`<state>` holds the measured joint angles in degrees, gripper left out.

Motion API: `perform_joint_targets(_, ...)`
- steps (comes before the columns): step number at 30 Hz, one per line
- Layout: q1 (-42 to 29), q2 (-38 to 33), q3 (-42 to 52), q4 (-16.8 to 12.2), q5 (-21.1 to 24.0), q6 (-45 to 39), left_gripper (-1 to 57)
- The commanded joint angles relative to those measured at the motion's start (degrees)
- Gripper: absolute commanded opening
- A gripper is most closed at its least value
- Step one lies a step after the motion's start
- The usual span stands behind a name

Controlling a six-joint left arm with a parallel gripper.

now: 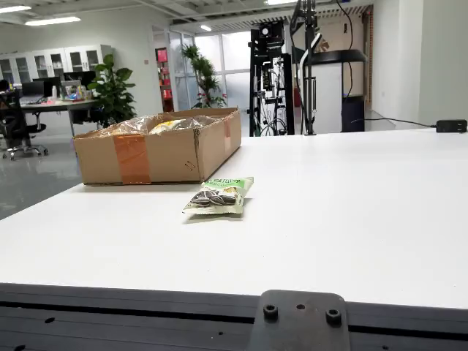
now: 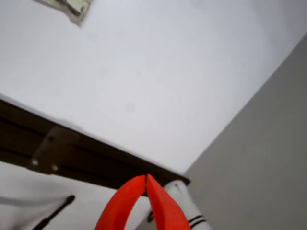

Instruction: Grasp a snack and put it in the bin.

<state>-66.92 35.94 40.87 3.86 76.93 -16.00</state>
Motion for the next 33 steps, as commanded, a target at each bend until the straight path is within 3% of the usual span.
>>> perform_joint_targets(1, 0.41, 0.0, 0.0, 0.0, -0.13, 0.79, 0.3)
perform_joint_targets(21, 1.85, 0.19, -0.27, 0.17, -0.61, 4.58, 0.2)
perform_joint_targets(33, 5.42, 0.53, -0.46, 1.37, -4.56, -10.2, 0.4)
